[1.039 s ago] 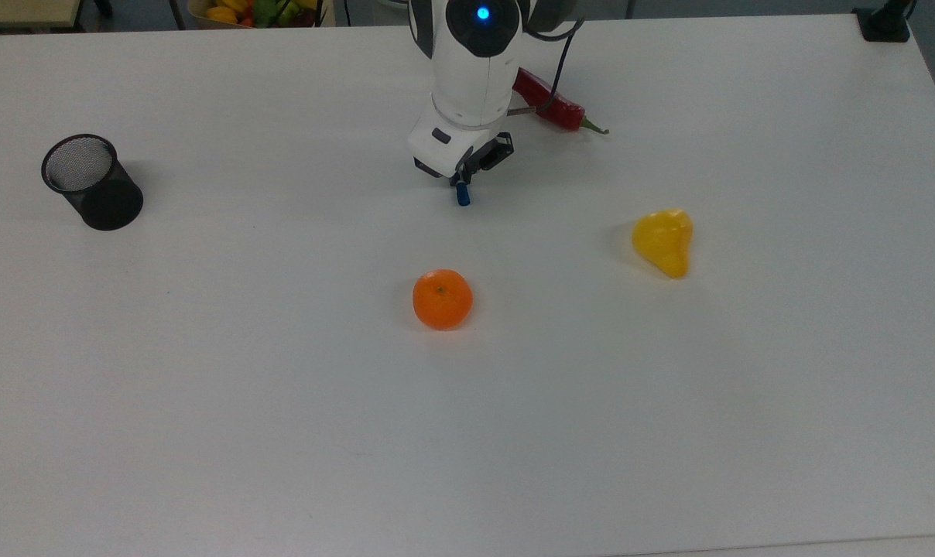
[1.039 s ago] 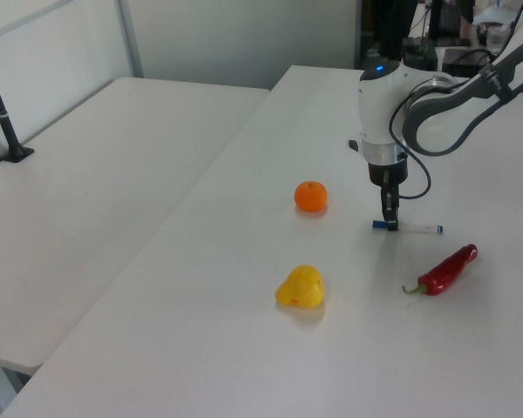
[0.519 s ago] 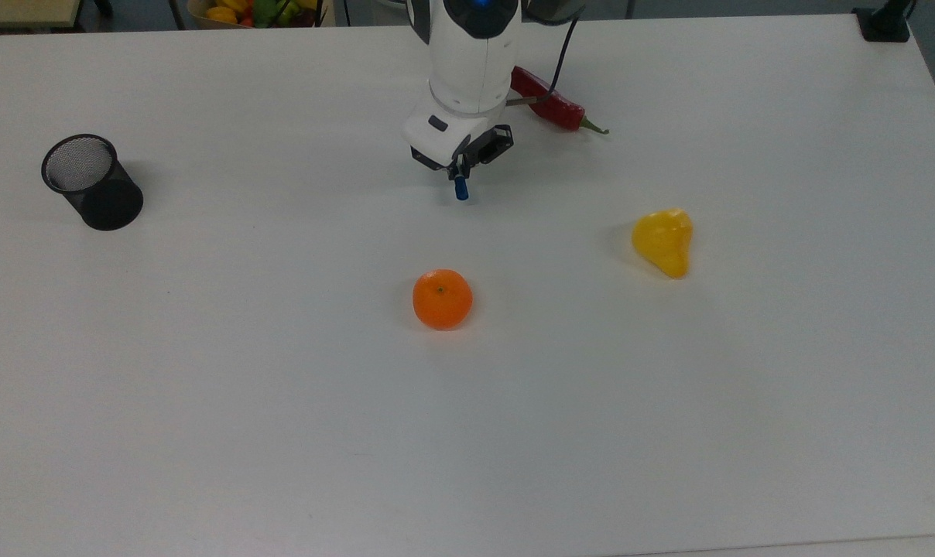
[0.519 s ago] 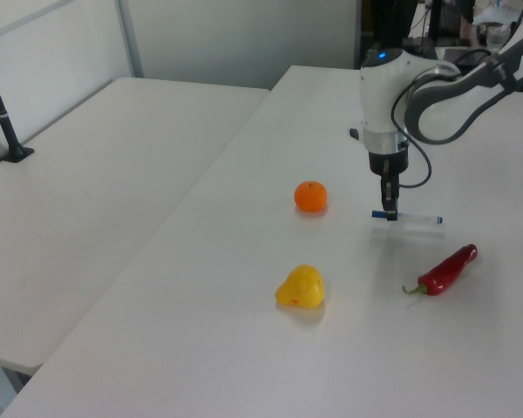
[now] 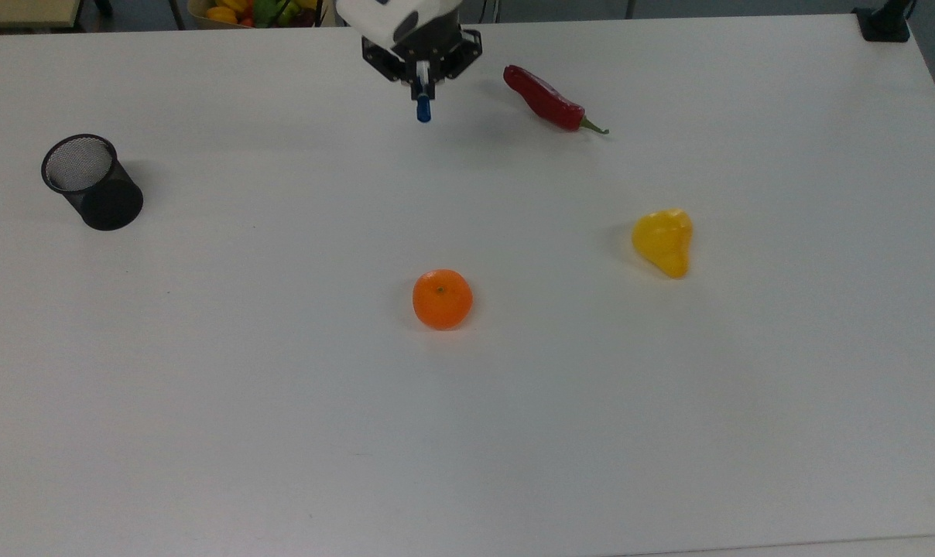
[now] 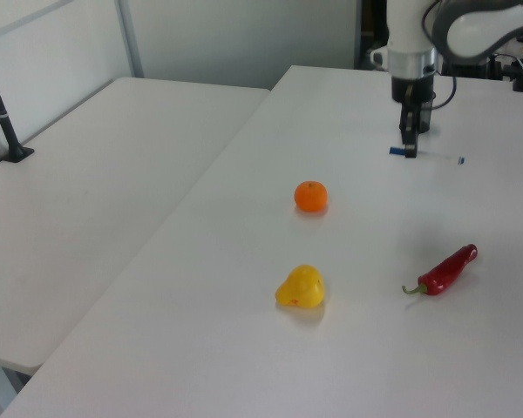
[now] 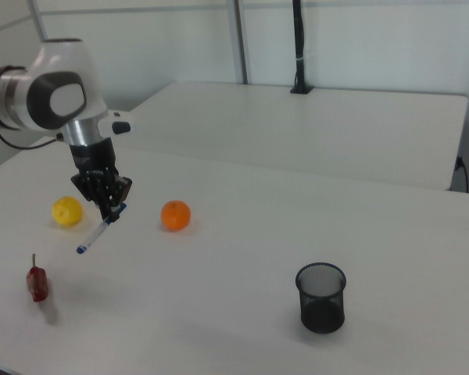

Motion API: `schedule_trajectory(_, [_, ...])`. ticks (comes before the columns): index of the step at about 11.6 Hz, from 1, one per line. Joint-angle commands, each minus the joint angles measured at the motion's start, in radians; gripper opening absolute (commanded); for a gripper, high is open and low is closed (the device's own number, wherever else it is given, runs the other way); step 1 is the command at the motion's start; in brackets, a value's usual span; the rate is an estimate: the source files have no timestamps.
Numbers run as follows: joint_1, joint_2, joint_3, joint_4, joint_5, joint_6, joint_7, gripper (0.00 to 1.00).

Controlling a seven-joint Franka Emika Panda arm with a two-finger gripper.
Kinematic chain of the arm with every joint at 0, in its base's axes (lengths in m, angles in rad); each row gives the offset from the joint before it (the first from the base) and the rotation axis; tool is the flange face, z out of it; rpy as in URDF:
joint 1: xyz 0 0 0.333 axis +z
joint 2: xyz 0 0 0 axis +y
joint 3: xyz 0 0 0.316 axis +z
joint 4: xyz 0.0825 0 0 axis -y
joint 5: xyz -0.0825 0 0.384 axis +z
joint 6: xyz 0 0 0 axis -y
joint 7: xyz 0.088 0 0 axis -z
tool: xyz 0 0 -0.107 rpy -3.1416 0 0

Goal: Place marker
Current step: 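Lift the marker and carry it over the black mesh pen cup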

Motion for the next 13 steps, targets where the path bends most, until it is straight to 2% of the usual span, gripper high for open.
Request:
schedule_trajectory(1, [0.003, -0.036, -0.081, 0.112, 0.056, -0.170, -0.016, 0.00])
schedule_trajectory(6, [-0.005, -0.050, -0.125, 0.177, 0.056, -0.187, -0.035, 0.00])
schedule_trajectory(8, [-0.040, -0.043, -0.131, 0.183, 0.054, -0.174, -0.062, 0.00])
schedule_trajectory(10, [-0.095, -0.036, -0.151, 0.183, 0.048, -0.082, -0.113, 0.00])
schedule_trajectory(13, [-0.121, -0.024, -0.223, 0.183, 0.040, 0.056, -0.160, 0.00])
